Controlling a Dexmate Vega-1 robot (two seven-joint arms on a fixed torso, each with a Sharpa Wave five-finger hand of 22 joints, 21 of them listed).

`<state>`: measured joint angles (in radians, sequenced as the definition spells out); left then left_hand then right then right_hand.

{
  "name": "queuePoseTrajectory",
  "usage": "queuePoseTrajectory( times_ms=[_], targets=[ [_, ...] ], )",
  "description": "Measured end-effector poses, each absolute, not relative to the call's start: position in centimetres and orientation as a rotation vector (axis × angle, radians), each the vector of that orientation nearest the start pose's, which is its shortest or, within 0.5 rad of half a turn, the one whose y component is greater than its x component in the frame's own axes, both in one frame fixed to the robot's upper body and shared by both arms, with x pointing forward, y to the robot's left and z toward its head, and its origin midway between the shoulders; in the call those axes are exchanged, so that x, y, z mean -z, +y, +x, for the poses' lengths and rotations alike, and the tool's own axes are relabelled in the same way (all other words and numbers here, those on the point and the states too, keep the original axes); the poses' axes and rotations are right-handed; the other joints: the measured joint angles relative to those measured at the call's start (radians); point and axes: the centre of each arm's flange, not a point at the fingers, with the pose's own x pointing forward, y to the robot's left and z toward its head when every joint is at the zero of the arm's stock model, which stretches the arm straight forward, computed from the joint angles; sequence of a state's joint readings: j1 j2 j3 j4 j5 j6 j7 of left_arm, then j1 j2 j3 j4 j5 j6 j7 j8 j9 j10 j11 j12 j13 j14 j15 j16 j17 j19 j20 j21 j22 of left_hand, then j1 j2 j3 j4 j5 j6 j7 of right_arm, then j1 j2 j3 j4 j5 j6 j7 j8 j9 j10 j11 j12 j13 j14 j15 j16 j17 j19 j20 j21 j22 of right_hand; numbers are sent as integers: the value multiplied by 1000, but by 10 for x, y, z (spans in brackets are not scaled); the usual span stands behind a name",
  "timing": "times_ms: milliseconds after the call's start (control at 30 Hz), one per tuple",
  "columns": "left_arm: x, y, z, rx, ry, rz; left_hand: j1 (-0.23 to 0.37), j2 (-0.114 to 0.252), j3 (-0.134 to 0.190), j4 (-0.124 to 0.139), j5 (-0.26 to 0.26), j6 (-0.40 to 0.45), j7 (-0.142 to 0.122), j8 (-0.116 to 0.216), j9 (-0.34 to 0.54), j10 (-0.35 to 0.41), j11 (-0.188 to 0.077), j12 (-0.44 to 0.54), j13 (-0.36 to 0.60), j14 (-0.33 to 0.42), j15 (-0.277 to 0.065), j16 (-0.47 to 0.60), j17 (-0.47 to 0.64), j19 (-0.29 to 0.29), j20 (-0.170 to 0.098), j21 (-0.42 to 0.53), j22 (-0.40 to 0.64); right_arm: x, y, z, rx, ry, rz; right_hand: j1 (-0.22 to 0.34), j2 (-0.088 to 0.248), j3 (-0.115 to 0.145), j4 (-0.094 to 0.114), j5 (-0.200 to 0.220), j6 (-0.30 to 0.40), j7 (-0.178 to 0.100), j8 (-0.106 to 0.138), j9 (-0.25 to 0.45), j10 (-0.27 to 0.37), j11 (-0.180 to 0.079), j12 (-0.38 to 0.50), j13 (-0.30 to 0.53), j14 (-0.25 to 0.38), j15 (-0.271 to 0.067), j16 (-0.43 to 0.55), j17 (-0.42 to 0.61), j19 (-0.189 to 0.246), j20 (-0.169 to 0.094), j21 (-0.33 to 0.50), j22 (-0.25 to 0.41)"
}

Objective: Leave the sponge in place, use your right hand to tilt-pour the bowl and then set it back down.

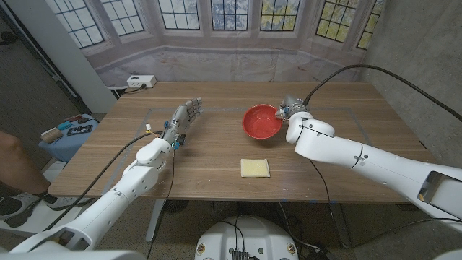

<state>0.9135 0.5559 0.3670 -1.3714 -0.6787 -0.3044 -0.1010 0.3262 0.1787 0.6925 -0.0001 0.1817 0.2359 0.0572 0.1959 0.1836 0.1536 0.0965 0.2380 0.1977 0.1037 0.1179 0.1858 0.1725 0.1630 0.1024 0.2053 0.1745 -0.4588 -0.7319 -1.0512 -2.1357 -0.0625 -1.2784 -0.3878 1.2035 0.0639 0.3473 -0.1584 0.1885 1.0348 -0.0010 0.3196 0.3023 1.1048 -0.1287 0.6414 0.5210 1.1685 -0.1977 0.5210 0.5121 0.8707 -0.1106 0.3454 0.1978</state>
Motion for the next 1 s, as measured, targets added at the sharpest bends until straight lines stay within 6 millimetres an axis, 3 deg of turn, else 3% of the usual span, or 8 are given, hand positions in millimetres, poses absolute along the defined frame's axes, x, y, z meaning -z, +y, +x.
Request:
queuePoseTrajectory(
  times_ms=[267,333,1000],
  targets=[
    [43,287,633,290,-595,-21,0,0,0,0,0,4,-4,0,0,0,0,0,0,0,0,0,0,1,1,0,0,-29,-148,549,347,-292,-1209,3,3,-11,0,0,0,0,0,2,-6,-3,0,2,-1,-2,-7,9,-2,-2,9,0],
    [42,288,633,289,-596,-20,0,0,0,0,0,4,-4,0,0,0,0,0,0,0,0,0,0,1,1,0,0,-28,-147,548,360,-310,-1215,3,3,-11,0,0,0,-1,0,2,-7,-5,0,3,13,-17,-11,10,-2,-2,10,0],
    [31,287,634,289,-613,-10,0,0,-3,-3,0,4,-4,0,0,0,0,0,0,0,0,0,0,1,1,0,0,-32,-134,542,495,-481,-1236,4,4,-21,-1,4,1,-3,0,2,-5,-6,-1,10,15,-17,-22,33,-2,-2,24,5]
  ],
)
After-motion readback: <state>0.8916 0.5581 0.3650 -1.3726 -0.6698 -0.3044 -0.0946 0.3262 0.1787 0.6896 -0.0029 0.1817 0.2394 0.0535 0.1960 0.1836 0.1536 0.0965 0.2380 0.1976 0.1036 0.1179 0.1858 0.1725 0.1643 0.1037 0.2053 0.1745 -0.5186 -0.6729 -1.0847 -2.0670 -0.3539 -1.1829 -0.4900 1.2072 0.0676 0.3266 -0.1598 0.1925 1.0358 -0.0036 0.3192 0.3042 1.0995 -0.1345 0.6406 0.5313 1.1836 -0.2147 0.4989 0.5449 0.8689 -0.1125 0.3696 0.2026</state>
